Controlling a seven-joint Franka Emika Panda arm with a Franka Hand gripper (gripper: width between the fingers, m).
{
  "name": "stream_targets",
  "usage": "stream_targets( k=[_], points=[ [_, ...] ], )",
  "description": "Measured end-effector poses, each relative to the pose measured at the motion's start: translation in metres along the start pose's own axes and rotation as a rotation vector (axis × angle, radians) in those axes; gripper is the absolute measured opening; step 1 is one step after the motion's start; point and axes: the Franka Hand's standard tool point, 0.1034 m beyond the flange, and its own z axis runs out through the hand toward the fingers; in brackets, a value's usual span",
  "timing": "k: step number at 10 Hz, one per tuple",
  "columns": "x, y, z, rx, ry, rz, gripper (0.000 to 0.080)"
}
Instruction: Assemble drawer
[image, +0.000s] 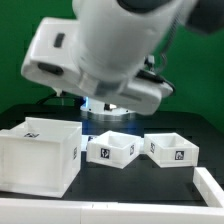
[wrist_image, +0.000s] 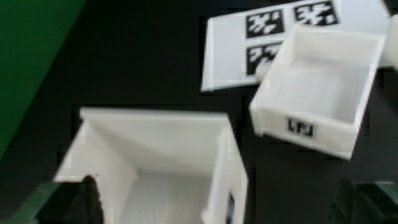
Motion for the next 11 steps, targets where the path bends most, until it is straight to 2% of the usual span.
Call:
stream_targets(
  k=[1, 3, 7, 10, 11],
  points=[
    [0.009, 0.003, -0.003, 0.023, 0.042, -0.003, 0.0649],
    [0.013, 0.005, -0.023, 0.020, 0.147, -0.037, 0.0649],
    [0.015, 0.007, -0.020, 0.025, 0.142, -0.045, 0.0649],
    [0.037, 0.014, -0.050, 0.030, 0.321, -0.064, 0.0649],
    [0.046, 0.016, -0.049, 0.036, 0.353, -0.060, 0.0649]
  ],
)
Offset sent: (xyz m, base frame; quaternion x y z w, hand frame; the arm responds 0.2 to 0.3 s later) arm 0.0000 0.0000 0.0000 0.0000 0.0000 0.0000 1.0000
